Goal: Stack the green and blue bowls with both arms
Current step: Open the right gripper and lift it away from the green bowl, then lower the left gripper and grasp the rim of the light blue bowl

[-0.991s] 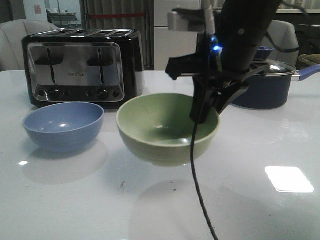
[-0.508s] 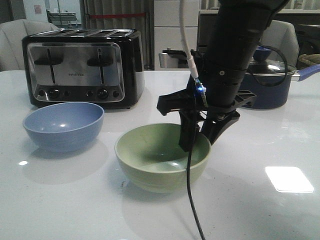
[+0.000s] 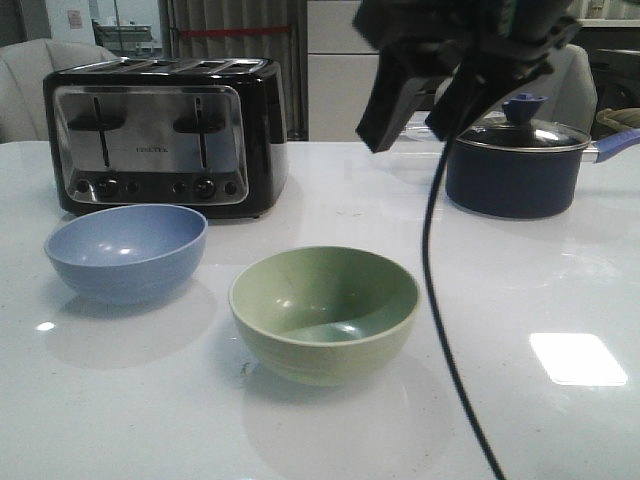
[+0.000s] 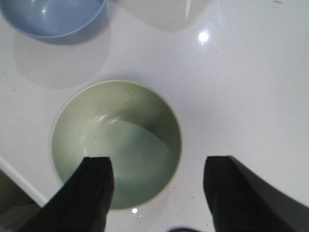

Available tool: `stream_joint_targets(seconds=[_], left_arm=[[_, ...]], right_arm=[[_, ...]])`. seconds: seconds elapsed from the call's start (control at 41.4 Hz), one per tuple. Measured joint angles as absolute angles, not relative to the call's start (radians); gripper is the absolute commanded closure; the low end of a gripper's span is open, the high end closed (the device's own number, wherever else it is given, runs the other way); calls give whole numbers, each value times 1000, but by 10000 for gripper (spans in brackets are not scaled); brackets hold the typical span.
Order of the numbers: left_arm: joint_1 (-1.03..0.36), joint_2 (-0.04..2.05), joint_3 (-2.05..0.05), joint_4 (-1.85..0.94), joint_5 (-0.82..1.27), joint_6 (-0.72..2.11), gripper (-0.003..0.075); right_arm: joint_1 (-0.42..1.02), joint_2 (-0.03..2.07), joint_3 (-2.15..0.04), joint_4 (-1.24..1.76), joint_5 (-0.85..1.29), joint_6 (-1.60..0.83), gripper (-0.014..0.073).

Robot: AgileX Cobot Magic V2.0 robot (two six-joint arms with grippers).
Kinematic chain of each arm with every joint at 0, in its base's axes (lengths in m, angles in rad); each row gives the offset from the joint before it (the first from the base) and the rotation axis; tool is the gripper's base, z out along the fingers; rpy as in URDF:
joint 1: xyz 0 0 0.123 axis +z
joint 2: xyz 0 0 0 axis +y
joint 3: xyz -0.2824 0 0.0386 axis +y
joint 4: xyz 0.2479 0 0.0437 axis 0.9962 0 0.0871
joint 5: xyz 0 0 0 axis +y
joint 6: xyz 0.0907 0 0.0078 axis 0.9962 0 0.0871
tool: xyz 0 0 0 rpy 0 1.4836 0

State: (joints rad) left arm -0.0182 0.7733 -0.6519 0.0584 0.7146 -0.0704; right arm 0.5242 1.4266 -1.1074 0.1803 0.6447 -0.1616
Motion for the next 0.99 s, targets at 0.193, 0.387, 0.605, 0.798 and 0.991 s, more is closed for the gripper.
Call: stream_joint_targets(seconds=[0.193,0.387,0.605,0.798,0.991], left_arm=[[-18,856,-675,-75,692,63,213],[-18,1007,-731,-150,668,120,213],[-90,1233,-850,-155,634,143,213],[-147,1461,-977,-146,613,151,213],[-153,1668,-1099,-143,597,151,215]], right_arm=[[535,1190,-957,180,645,-173,77],[535,1033,-850,179,658,-173,77],[535,974,-819,179,685,-173,77],[535,974,-819,179,694,-173,77],[535,974,-819,179,694,-173,77]])
